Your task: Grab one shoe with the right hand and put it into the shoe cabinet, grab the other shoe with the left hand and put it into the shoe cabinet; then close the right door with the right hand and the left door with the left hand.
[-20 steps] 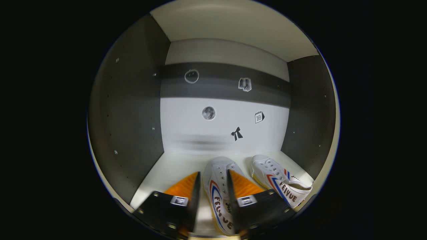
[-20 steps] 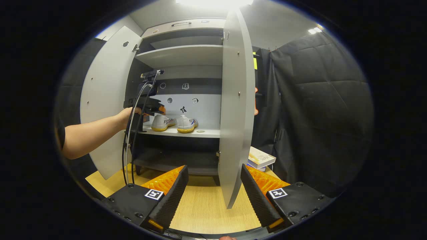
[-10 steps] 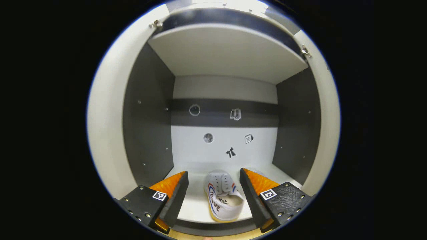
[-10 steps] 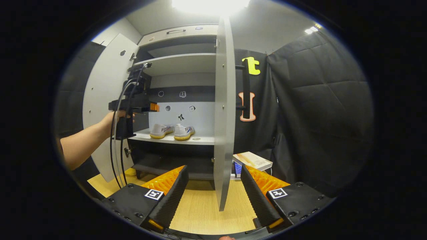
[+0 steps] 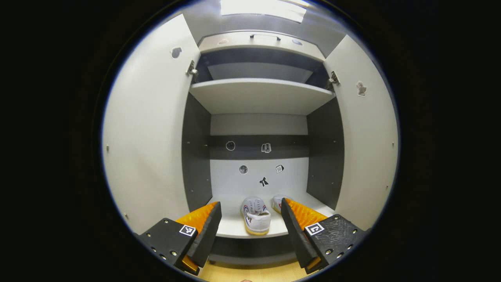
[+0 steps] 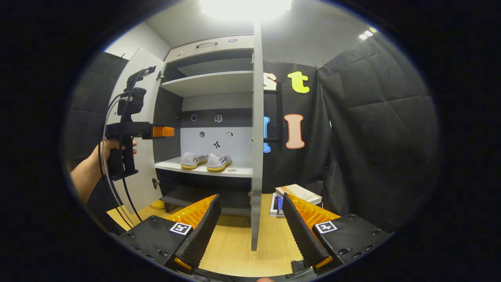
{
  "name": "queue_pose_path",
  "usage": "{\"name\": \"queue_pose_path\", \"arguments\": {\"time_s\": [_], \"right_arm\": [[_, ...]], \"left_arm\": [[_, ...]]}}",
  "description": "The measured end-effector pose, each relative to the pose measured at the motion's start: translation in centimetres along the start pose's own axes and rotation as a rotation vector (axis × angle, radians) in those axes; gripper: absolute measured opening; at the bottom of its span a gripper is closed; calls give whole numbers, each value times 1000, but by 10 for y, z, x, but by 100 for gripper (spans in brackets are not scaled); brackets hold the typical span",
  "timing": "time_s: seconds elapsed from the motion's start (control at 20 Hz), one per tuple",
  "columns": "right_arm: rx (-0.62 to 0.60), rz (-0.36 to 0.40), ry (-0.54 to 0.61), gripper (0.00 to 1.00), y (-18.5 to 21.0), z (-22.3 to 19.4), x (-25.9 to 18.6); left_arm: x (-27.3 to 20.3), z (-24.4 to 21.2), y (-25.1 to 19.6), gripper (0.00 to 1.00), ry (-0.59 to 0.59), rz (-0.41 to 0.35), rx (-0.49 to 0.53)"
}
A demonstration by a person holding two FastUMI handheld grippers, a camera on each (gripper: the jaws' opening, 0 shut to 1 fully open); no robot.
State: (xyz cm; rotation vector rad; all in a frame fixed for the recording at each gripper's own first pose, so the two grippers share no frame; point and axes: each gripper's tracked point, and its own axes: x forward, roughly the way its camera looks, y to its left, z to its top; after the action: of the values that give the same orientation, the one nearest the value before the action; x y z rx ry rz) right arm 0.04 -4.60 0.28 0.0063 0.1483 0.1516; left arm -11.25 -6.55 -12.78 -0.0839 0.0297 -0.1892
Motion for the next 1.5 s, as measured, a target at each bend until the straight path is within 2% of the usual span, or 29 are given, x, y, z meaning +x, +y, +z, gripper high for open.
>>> {"name": "queue_pose_path", "arguments": {"time_s": [0.35,0.65,0.95,1.15,1.5], "right_arm": [[10,59,-23,98,-10,10,-10],[19,56,-28,98,-24,22,-2],[16,-49,-48,98,-58,46,13],[5,-152,-80,98,-85,68,25],[16,-291,-138,98,-104,105,50]], "left_arm": [[-89,-9,2,82,9,38,-23],[-147,-26,12,82,49,66,-15],[-185,-40,33,82,76,88,-25],[-203,-43,50,82,71,106,1],[-227,-40,88,82,63,135,-7]]}}
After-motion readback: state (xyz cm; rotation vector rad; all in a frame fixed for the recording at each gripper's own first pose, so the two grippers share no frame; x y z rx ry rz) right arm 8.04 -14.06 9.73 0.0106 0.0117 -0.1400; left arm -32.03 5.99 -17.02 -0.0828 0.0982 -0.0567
